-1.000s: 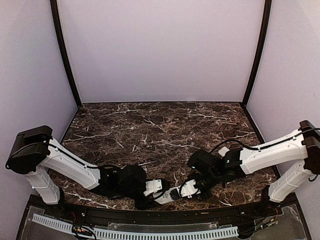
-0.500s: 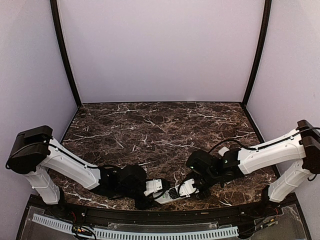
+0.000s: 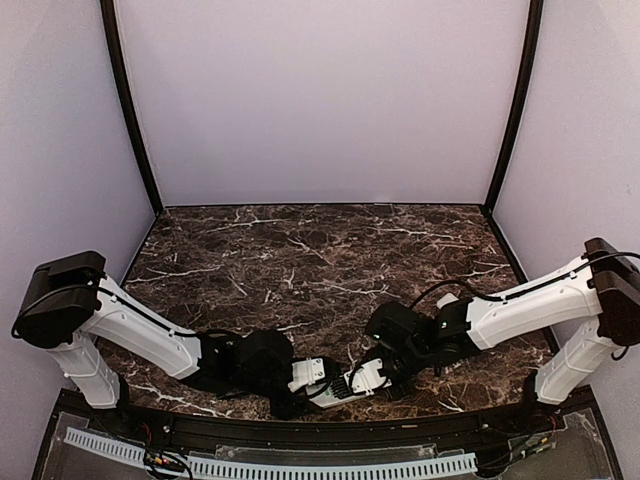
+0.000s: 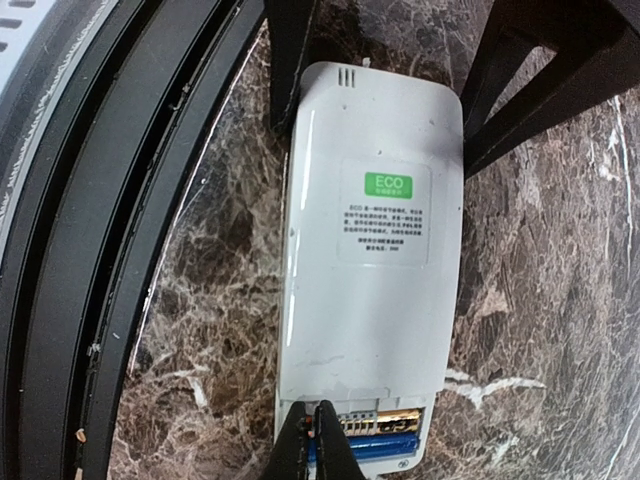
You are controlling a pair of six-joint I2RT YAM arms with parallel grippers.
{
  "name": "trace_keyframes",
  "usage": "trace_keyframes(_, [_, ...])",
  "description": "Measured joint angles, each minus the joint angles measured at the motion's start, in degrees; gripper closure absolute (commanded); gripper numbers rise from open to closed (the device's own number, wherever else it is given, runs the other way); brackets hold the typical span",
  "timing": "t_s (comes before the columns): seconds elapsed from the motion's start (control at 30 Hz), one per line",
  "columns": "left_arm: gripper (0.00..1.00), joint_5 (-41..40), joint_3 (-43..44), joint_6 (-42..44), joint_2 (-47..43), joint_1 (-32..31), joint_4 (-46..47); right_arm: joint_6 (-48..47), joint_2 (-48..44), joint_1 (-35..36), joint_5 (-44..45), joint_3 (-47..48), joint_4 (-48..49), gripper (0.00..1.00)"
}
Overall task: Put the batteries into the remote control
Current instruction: Load the battery into the battery compartment, then pick up the battery cover at the center of the board.
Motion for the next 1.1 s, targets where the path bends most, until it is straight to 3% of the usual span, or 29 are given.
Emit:
trace_keyframes(0.67, [0.36, 0.07, 0.00, -0.33, 0.00, 0.83, 0.07, 4.50, -0.48, 0.04, -1.20, 3.04, -1.88, 0.94])
trace_keyframes(0.87, [0.34, 0.09, 0.00, -0.20, 0.00, 0.85, 0.04, 19.02, -7.10, -1.86, -1.07, 6.16, -2.16, 0.93])
trace_keyframes(1.1, [0.33, 0.09, 0.00, 0.07, 0.00, 0.85, 0.07, 45.64, -12.66, -4.79, 1.75, 5.20, -1.70, 0.91])
